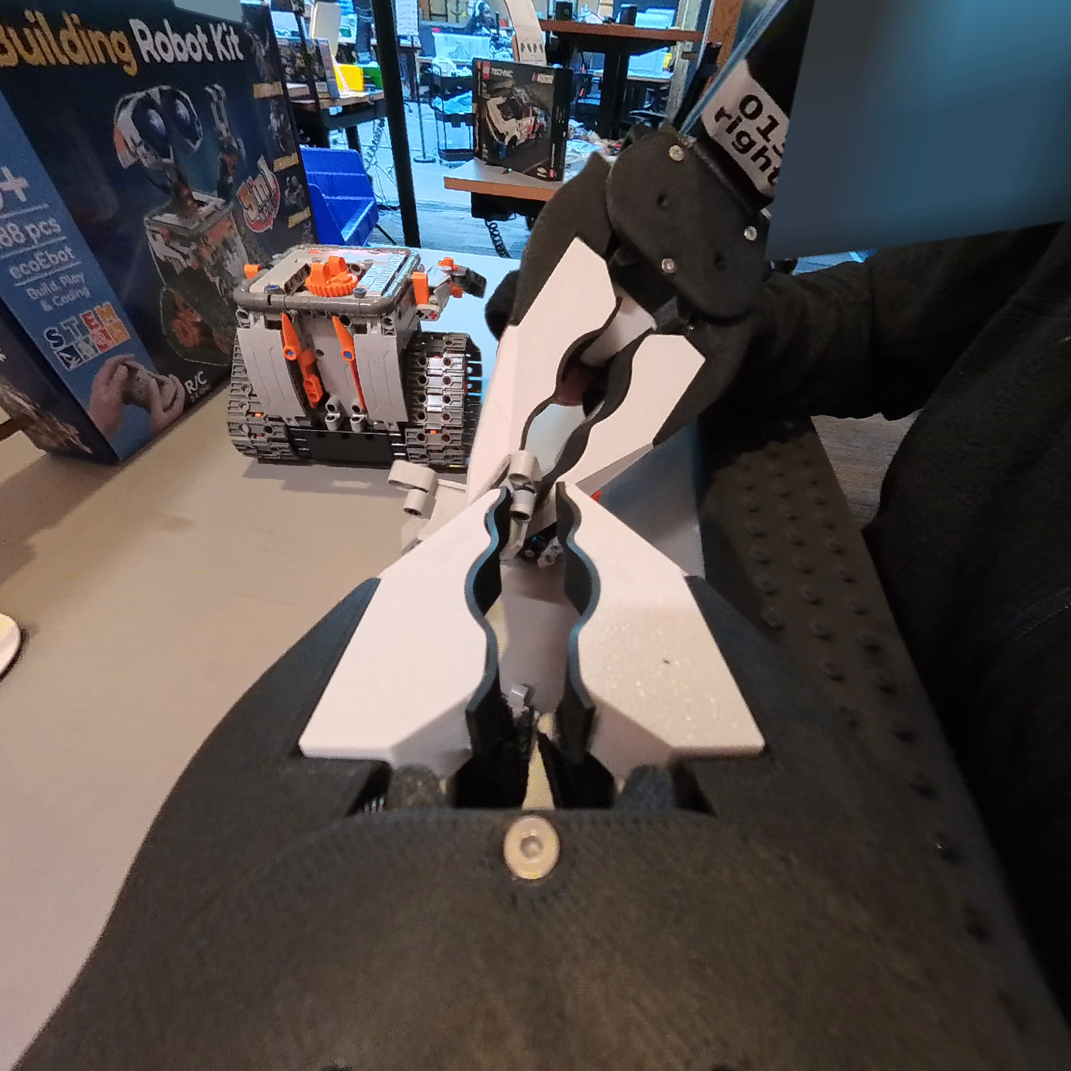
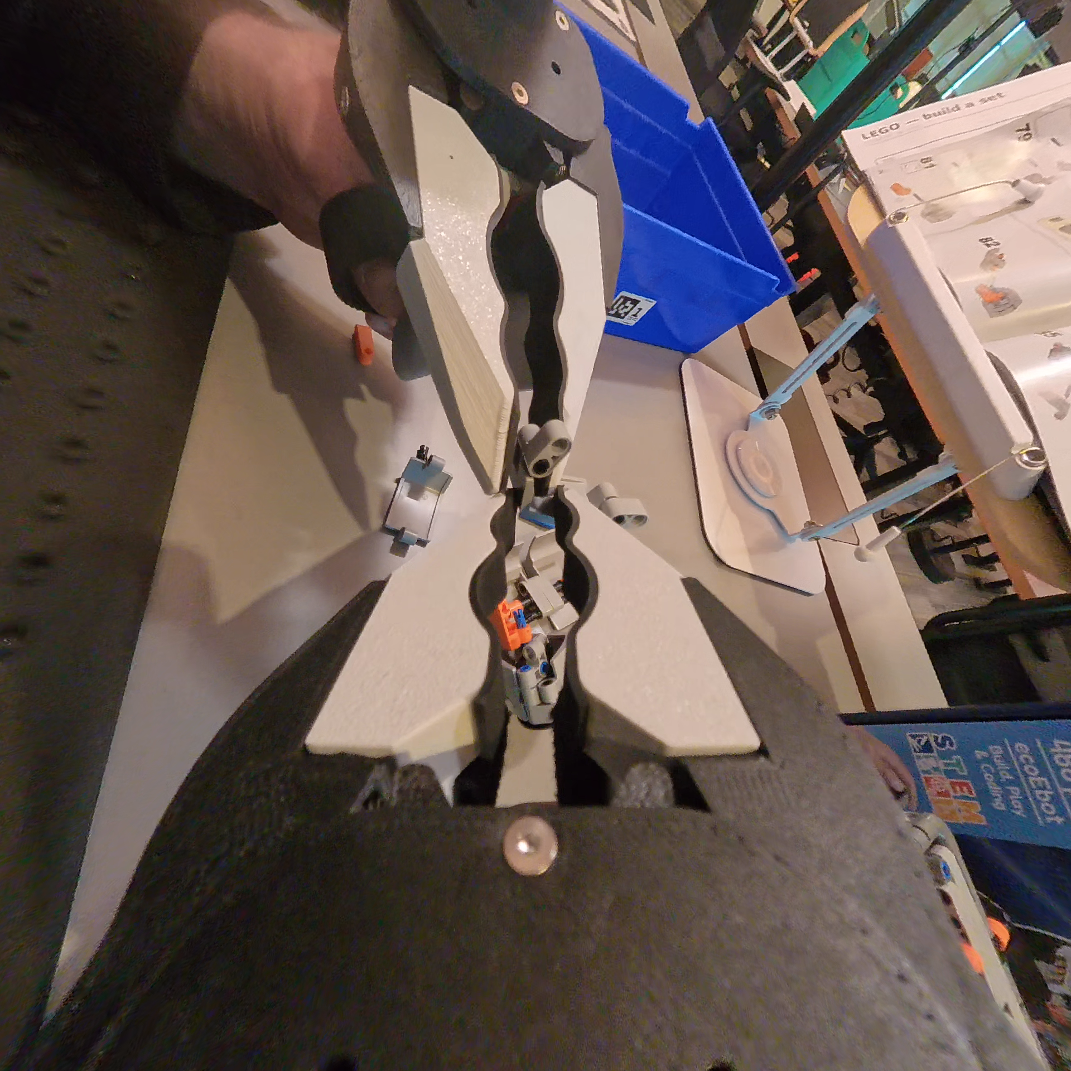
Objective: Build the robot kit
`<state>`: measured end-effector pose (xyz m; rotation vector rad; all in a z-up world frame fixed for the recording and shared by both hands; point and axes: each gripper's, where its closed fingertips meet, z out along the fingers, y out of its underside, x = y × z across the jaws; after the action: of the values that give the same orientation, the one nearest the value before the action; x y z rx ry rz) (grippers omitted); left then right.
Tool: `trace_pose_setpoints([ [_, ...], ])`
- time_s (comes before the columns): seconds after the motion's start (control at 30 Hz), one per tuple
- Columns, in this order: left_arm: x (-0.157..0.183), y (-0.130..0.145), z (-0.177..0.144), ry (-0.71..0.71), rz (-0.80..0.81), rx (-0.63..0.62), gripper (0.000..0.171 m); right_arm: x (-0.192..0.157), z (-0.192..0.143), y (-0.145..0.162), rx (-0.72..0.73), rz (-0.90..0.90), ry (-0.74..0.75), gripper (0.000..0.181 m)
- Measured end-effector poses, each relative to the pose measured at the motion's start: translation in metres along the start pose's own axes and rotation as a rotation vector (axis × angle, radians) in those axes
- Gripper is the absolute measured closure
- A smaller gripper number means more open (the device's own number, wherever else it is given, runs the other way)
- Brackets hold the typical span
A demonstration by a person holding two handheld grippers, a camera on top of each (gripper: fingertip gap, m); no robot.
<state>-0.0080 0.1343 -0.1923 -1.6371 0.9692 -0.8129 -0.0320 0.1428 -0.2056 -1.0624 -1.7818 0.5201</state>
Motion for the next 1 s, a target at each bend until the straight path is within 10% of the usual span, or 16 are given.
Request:
trace_pose_setpoints([
  [1.0, -0.0042, 0.0062, 0.0038, -0.047, 0.038, -0.044, 0.157, 0.0002, 0.0016, 0.008, -0.045, 0.004, -0.005, 0.171],
])
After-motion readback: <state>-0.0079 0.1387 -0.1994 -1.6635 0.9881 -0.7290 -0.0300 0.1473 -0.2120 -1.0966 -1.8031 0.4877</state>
